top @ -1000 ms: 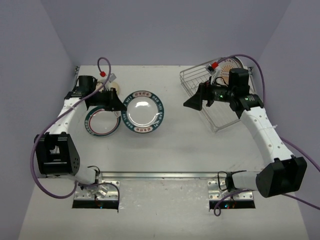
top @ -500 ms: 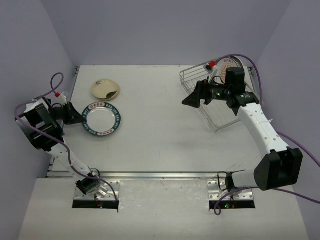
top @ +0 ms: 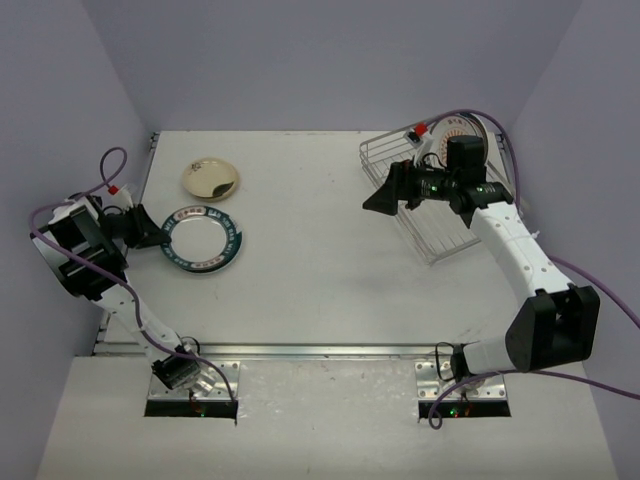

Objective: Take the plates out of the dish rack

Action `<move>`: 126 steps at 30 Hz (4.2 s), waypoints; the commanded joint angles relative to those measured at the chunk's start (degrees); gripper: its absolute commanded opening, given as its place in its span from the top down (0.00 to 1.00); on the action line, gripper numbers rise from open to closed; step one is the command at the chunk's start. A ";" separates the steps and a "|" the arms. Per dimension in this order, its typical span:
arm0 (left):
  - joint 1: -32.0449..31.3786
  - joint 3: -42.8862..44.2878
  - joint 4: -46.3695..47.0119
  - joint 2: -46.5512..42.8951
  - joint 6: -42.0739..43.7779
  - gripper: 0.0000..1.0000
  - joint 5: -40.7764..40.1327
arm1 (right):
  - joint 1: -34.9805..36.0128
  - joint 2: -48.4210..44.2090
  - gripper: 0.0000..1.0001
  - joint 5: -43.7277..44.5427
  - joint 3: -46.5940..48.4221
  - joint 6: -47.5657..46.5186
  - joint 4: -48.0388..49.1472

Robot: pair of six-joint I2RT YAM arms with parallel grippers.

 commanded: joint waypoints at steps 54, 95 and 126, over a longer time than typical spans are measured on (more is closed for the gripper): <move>-24.67 -21.44 30.23 -50.70 1.26 0.41 -23.21 | -16.49 38.35 0.45 49.62 48.81 -32.23 -3.89; -24.89 -20.06 29.31 -50.47 -0.53 0.41 -22.52 | -17.03 36.04 1.00 44.93 46.66 -32.56 -5.40; -39.35 -10.13 18.77 -50.37 -12.96 0.19 -1.05 | 1.98 -3.55 1.00 2.66 12.37 -12.85 -9.27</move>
